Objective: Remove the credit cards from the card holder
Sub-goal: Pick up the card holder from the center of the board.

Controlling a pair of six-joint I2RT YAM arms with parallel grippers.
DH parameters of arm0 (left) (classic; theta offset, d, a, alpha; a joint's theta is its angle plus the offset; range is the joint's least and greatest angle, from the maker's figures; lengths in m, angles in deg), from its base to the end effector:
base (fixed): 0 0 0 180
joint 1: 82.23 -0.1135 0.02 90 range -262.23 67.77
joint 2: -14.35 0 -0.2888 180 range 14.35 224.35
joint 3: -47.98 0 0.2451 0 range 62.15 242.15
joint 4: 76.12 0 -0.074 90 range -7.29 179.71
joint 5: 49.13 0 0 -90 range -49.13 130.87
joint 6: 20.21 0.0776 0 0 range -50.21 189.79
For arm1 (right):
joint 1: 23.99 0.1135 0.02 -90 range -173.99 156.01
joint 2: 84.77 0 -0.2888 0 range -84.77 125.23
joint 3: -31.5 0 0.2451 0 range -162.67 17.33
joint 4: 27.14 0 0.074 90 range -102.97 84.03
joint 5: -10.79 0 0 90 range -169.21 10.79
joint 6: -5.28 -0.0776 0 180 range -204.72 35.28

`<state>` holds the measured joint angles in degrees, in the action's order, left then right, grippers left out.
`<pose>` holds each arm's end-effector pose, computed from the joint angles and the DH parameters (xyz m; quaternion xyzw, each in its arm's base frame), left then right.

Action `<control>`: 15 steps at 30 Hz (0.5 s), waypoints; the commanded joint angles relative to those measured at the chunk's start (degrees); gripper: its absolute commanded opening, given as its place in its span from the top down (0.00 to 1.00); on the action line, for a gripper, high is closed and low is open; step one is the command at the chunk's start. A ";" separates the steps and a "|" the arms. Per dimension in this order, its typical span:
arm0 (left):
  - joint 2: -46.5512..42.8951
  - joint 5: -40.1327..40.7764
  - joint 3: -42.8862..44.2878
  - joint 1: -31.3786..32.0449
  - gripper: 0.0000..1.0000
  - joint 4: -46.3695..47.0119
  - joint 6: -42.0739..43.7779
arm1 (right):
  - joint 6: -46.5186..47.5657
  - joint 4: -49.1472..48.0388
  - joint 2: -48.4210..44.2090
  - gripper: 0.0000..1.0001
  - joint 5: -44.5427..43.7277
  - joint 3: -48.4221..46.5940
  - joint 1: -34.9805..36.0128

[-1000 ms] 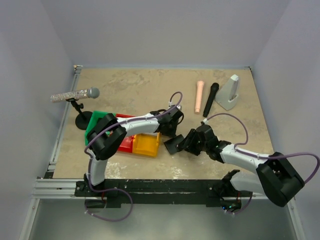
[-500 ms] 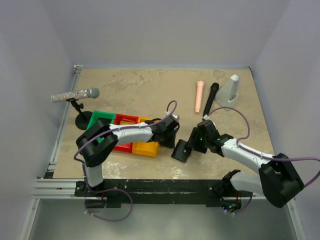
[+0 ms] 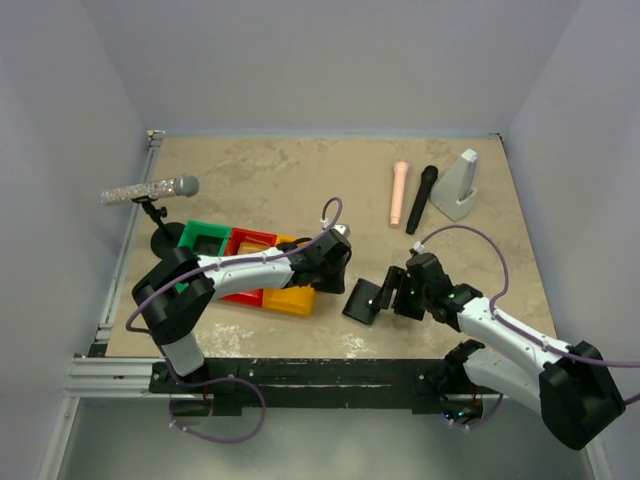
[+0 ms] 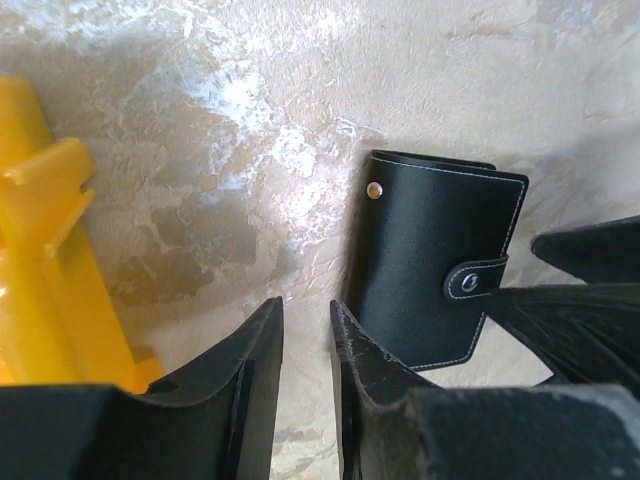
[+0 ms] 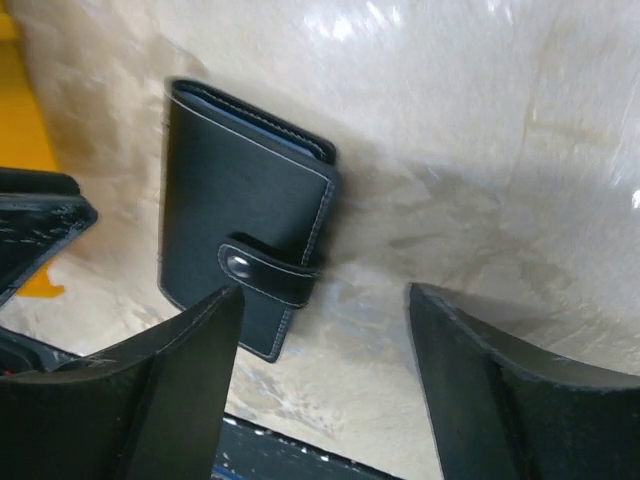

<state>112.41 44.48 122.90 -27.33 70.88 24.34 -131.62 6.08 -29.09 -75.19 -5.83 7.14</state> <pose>0.2169 -0.3001 0.1774 0.0696 0.9537 -0.2042 0.2095 0.1546 0.0997 0.1562 0.1180 0.9364 0.2328 0.2347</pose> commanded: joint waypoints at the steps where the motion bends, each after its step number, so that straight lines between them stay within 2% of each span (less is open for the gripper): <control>1: 1.87 -0.36 1.56 0.04 0.69 1.16 -0.95 | -3.20 -4.54 2.93 0.30 3.98 3.29 -0.20; 9: 2.92 -3.35 0.16 0.48 0.70 4.32 -1.39 | -5.92 -13.94 10.49 0.35 8.55 4.53 -0.11; 15: 3.28 -5.99 -0.89 0.92 0.70 5.47 -1.31 | -6.89 -14.74 12.08 0.41 6.98 4.00 -0.20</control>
<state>115.17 40.77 122.90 -26.90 73.55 23.86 -137.93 -11.06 -18.68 -66.28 -3.64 6.99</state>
